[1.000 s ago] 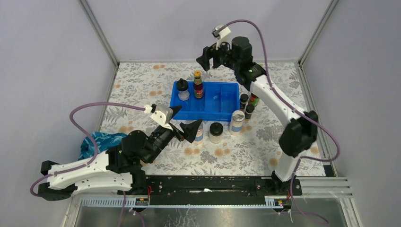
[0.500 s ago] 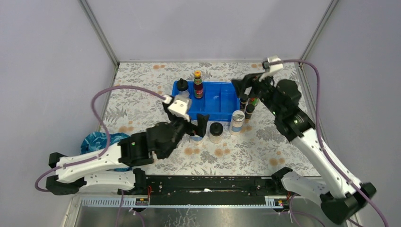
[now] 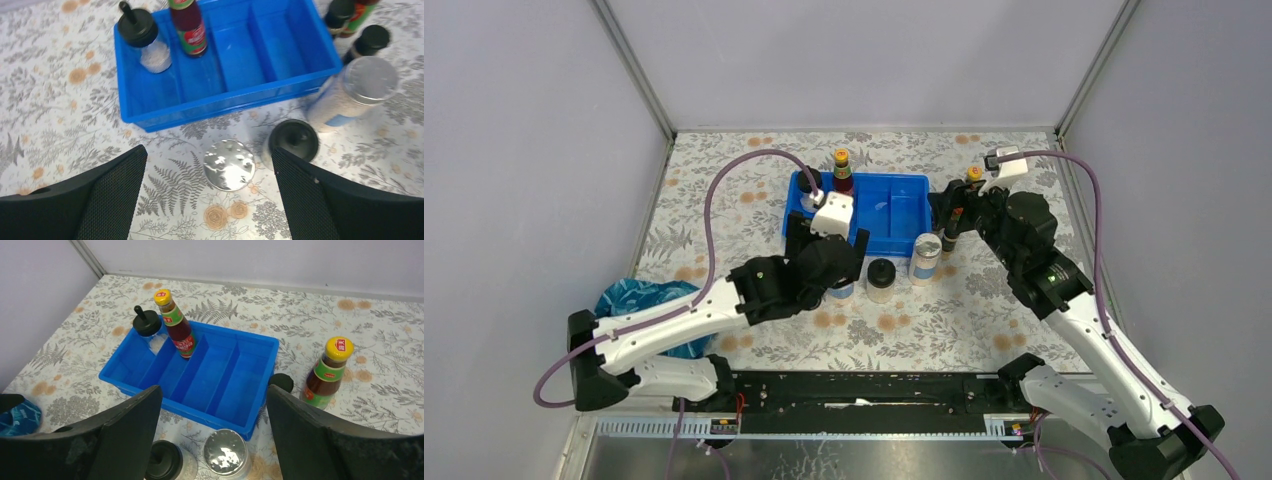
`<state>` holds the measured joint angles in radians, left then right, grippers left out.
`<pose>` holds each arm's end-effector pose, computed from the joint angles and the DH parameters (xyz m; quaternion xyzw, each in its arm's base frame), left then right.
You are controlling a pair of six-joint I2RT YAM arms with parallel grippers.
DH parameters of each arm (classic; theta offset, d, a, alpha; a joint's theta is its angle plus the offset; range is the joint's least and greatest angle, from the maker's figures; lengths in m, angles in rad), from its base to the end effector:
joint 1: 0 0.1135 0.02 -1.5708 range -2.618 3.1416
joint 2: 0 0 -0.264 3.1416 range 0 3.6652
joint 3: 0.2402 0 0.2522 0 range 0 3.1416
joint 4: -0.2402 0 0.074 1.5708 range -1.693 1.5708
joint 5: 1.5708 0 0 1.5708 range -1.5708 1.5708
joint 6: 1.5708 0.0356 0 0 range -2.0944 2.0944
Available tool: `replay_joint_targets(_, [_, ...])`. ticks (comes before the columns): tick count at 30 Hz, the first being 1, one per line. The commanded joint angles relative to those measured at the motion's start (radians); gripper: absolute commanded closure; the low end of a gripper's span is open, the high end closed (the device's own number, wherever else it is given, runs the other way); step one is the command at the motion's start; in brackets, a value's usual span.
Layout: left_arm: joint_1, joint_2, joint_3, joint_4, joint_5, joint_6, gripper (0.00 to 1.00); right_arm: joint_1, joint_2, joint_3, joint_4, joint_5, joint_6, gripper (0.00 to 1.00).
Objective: Organize the condiment bottles
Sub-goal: Pick up the bottle from the center of the board.
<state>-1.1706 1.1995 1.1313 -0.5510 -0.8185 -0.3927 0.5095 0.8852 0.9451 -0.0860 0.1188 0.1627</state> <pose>0.1224 -0.2227 0.3456 0.1406 0.8237 -0.0450 0.5474 0.1794 0.0954 0.3895 -0.0826 0.7114 0.1896 0.6716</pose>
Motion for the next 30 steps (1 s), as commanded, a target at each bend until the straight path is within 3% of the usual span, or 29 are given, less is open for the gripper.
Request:
replay_joint_targets(1, [0.092,0.025,0.017,-0.081,0.095,-0.087,0.01,0.000,-0.014,-0.010,0.024,0.059,0.010,0.16])
replay_joint_targets(6, [0.199,0.070,0.028,-0.092,0.233,-0.117,0.01,-0.001,0.013,-0.011,0.027,0.102,0.010,0.15])
replay_joint_targets(17, [0.236,0.198,0.072,-0.123,0.411,-0.114,0.01,-0.002,-0.003,-0.063,0.041,0.130,0.024,0.15])
replay_joint_targets(30, [0.236,0.237,0.074,-0.145,0.437,-0.111,0.01,-0.002,0.008,-0.074,0.059,0.137,0.019,0.15])
